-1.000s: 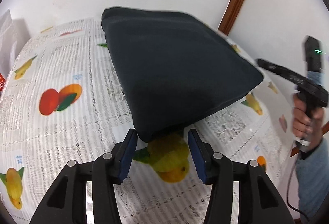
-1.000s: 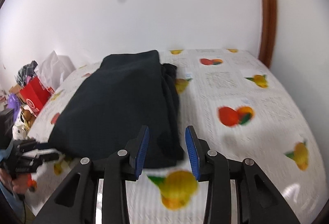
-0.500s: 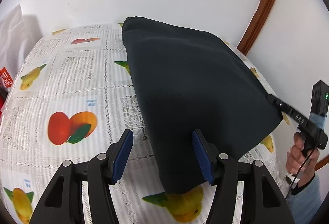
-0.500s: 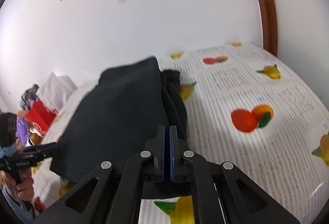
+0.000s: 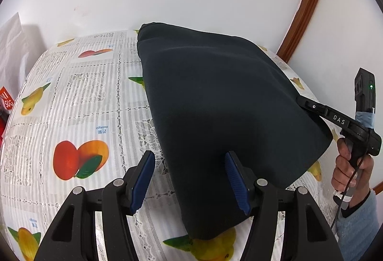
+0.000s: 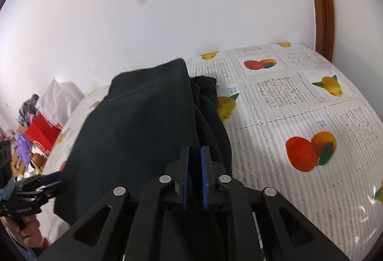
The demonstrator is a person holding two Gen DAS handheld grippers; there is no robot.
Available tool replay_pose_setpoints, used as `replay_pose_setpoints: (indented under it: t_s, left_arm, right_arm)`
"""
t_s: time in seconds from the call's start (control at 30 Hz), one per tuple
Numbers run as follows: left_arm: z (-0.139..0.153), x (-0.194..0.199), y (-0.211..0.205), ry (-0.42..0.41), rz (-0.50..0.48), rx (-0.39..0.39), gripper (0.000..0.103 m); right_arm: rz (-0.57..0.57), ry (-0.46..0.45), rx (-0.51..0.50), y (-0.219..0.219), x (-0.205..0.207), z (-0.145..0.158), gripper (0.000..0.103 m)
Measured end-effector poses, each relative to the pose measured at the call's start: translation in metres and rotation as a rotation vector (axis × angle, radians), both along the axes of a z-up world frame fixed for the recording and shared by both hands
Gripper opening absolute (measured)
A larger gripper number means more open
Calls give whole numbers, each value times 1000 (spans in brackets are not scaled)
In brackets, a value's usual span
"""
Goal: Fold small clothes
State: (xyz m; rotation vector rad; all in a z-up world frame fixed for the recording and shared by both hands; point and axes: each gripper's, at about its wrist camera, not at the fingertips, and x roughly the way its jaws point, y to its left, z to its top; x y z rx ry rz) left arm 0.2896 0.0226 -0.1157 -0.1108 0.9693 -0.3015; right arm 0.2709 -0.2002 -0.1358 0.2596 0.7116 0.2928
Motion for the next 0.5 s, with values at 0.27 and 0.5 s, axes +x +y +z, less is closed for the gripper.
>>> replay_pose_setpoints:
  t_s: [0.27, 0.5]
  left_arm:
    - [2, 3, -1, 0, 4, 4, 60]
    - [3, -1, -2, 9, 0, 2, 59]
  right_arm:
    - [-13, -32, 18, -8, -10, 3, 4]
    - [-16, -35, -22, -7, -31, 14, 6]
